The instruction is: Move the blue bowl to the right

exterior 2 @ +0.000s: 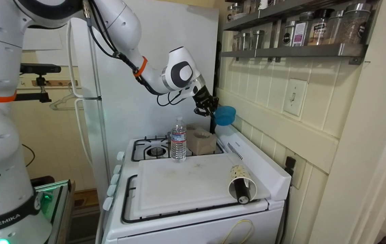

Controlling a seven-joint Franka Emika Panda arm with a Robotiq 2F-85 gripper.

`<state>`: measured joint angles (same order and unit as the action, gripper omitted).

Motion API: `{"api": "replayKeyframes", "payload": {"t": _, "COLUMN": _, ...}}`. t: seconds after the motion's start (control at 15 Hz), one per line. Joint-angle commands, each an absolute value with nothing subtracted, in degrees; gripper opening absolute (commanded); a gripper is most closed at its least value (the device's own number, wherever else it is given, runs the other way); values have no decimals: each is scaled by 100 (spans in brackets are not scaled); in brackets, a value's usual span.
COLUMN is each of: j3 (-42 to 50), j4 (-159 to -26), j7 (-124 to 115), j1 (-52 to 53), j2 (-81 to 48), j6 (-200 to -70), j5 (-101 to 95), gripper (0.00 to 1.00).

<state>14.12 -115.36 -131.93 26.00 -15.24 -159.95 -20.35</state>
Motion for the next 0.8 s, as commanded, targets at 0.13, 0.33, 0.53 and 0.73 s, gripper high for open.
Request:
{"api": "replayKeyframes", "payload": {"t": 0.13, "j3": 3760, "j4": -12850, "j7": -15316, "j1": 4309, "j2": -273, "j6": -16460, "j5": -4074, "gripper": 1}}
{"api": "replayKeyframes", "payload": {"t": 0.33, "j3": 4295, "j4": -12770, "j7": -16226, "j1": 4725, "j2": 225, "j6": -15909, "j5": -5360, "gripper": 1}}
{"api": "replayKeyframes", "payload": {"t": 0.53, "j3": 3884, "j4": -13285, "j7": -15802, "j1": 4569, "j2": 1159, "j6": -14750, "j5": -5591, "gripper": 1}}
{"api": "replayKeyframes", "payload": {"t": 0.73, "j3": 2166, "j4": -13904, "j7": -15583, "j1": 3151, "j2": 1781, "j6": -13826, "j5": -5186, "gripper": 1}}
